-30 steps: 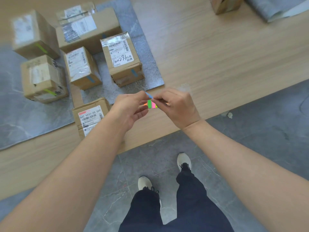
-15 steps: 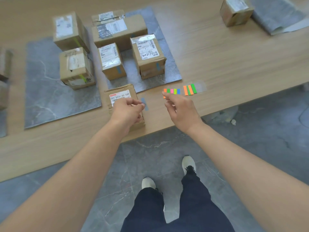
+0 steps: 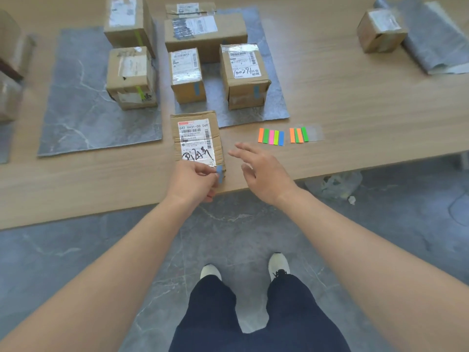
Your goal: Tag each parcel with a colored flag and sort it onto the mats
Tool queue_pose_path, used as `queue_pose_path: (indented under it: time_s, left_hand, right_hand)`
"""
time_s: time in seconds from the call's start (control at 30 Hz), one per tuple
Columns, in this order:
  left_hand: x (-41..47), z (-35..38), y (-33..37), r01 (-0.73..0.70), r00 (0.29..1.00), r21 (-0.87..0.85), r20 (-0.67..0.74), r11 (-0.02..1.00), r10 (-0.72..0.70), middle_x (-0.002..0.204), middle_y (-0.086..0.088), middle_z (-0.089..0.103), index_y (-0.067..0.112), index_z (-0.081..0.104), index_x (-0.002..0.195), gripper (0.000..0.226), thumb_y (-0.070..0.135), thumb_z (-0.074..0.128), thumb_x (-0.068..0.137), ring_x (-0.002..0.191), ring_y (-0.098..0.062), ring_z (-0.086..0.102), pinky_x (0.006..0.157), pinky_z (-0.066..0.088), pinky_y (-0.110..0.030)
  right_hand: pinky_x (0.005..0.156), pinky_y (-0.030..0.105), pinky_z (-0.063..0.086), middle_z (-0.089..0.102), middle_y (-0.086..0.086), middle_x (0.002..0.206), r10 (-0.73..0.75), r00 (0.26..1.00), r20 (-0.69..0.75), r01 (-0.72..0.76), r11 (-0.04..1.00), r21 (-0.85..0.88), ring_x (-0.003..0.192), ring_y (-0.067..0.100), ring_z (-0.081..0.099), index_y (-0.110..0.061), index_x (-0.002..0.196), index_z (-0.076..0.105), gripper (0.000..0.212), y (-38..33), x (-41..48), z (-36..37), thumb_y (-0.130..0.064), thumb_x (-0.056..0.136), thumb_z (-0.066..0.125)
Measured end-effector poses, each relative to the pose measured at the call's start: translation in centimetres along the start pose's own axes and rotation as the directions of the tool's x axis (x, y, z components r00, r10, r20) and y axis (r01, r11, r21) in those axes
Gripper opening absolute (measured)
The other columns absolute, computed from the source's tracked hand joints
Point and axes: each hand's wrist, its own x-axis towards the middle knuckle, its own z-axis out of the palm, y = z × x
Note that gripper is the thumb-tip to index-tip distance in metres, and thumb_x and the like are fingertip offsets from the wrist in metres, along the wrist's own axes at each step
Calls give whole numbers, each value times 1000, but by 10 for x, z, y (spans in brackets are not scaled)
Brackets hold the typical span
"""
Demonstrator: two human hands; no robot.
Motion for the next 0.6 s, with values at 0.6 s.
queue_pose_path:
  time_s: [0.6]
  left_hand:
    - [0,12,-27,-74,987,45,-139,996,79,64,-4,72,32,77,71,14,33,64,67,66,-31,69,70,61,-53]
  right_hand:
    - [77,49,59,61,3,139,-226,974,-2,225,970,-89,112,27,67,-20,107,78,16,4,27,43,-21,93,71]
